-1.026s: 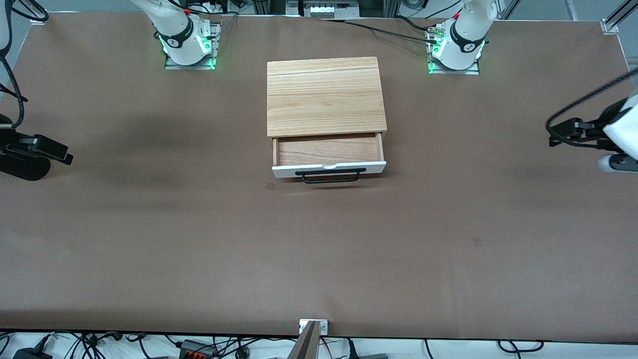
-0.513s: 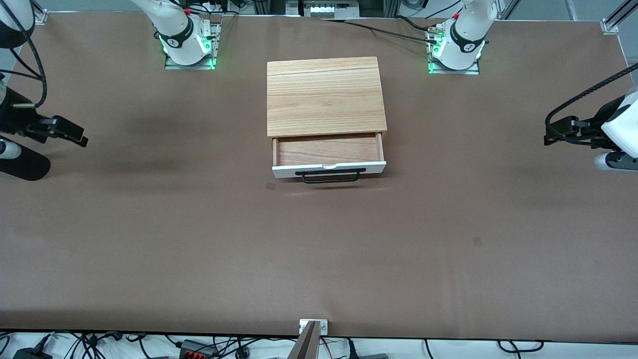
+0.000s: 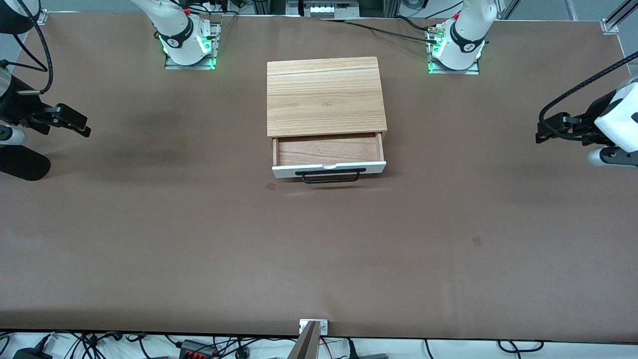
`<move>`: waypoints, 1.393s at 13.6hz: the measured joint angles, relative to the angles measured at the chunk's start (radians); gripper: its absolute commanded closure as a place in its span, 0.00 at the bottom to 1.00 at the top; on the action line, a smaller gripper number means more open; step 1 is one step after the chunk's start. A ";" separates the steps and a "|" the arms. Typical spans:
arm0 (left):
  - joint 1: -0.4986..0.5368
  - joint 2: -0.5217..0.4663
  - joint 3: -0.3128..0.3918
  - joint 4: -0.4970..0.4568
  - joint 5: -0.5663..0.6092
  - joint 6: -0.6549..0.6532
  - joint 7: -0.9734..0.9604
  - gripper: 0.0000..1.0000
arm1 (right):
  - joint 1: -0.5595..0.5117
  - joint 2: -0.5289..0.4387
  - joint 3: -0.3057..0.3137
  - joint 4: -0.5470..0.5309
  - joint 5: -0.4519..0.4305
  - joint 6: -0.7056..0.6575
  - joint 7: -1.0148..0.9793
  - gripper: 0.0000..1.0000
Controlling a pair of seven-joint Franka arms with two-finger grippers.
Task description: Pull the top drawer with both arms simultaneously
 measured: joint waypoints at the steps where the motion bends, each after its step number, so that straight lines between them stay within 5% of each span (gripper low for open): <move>1: -0.007 -0.029 0.028 -0.043 -0.007 0.002 0.004 0.00 | 0.001 0.000 0.006 0.000 0.000 0.000 -0.001 0.00; 6: -0.029 -0.190 0.084 -0.270 -0.016 0.107 0.074 0.00 | 0.001 -0.004 0.011 0.001 -0.001 -0.001 -0.006 0.00; 19: -0.029 -0.203 0.090 -0.302 -0.016 0.108 0.085 0.00 | 0.001 -0.006 0.011 0.001 -0.001 -0.014 -0.009 0.00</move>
